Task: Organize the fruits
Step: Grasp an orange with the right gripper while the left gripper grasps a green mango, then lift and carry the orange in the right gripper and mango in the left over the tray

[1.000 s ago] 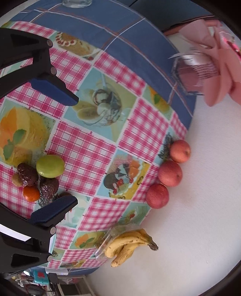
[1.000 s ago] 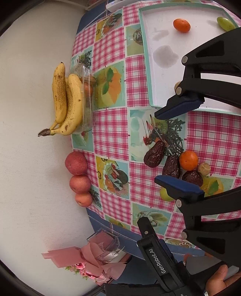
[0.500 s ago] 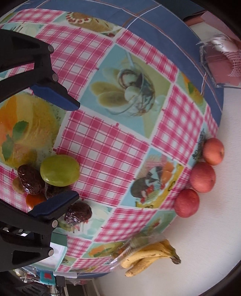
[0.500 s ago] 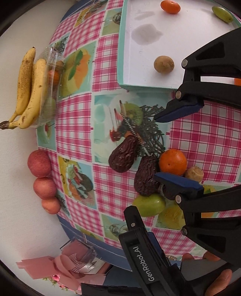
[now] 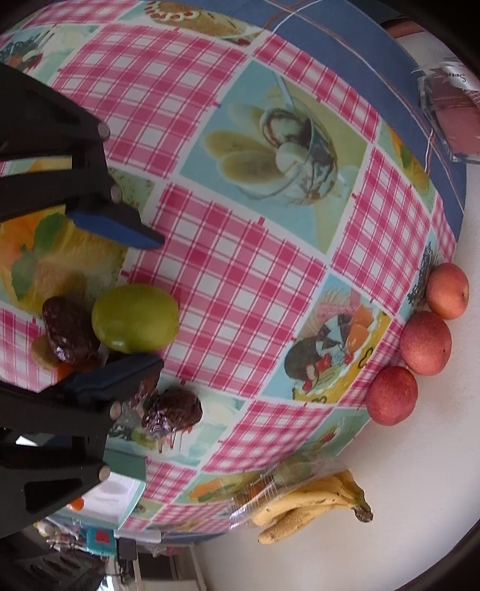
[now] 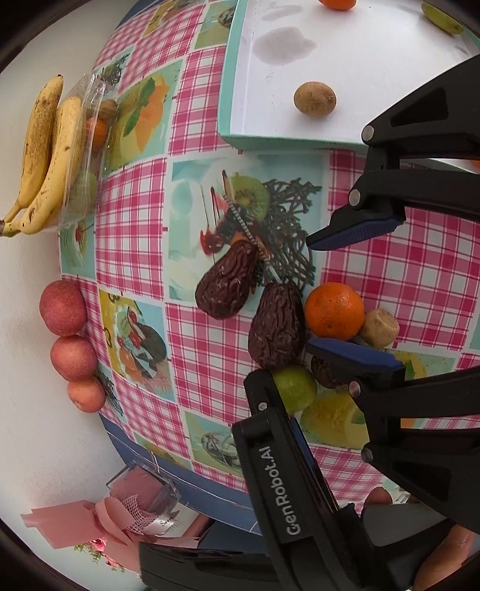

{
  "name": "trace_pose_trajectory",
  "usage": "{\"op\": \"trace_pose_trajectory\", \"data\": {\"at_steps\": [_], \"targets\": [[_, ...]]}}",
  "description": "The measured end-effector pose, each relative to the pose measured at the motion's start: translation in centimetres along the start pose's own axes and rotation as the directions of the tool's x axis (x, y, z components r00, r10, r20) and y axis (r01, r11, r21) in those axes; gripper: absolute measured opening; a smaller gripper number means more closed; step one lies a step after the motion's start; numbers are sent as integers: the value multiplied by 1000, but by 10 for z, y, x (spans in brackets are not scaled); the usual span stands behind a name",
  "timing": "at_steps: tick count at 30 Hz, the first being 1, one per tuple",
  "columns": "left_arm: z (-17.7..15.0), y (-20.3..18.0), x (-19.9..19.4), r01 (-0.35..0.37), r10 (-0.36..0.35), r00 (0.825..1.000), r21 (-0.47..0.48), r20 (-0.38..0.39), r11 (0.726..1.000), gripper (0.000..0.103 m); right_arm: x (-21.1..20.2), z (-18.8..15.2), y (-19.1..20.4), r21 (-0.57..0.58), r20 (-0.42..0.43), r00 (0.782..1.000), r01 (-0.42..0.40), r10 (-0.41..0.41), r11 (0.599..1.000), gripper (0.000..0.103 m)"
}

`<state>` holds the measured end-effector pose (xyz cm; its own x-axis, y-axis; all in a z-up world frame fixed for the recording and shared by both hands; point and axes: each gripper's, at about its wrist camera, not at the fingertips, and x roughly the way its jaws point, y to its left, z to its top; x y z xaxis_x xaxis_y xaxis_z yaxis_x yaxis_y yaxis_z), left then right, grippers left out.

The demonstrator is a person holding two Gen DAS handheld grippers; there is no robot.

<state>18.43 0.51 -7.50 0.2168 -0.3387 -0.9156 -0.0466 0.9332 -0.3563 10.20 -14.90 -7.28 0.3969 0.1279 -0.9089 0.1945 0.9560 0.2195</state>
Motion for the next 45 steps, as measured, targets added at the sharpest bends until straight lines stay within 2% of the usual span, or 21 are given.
{"op": "trace_pose_trajectory", "data": {"at_steps": [2, 8, 11, 16, 27, 31, 41, 45], "targets": [[-1, -2, -1, 27, -27, 1000, -3, -3, 1000, 42, 1, 0, 1, 2, -7, 1000, -14, 14, 1000, 47], [1, 0, -5, 24, -23, 999, -31, 23, 999, 40, 6, -2, 3, 12, -21, 999, -38, 39, 999, 46], [2, 3, -9, 27, -26, 999, -44, 32, 999, 39, 7, -2, 4, 11, -24, 998, -53, 53, 999, 42], [2, 7, -10, 34, -32, 999, -56, 36, 998, 38, 6, -3, 6, 8, -19, 997, -70, 70, 997, 33], [0, 1, -3, 18, -18, 1000, -25, 24, 1000, 41, -14, 3, -16, 56, 44, 999, 25, -27, 998, 32], [0, -1, -3, 10, -10, 1000, -18, 26, 1000, 41, -25, 6, -21, 67, 71, 997, 23, -28, 997, 32], [-4, -1, 5, 44, -44, 999, -32, -7, 999, 45, -37, 8, -27, 90, 93, 995, 17, -25, 996, 32], [-5, -5, 5, 31, -31, 999, -14, -6, 999, 45, -41, 7, -29, 97, 99, 995, 3, -13, 995, 32]]}}
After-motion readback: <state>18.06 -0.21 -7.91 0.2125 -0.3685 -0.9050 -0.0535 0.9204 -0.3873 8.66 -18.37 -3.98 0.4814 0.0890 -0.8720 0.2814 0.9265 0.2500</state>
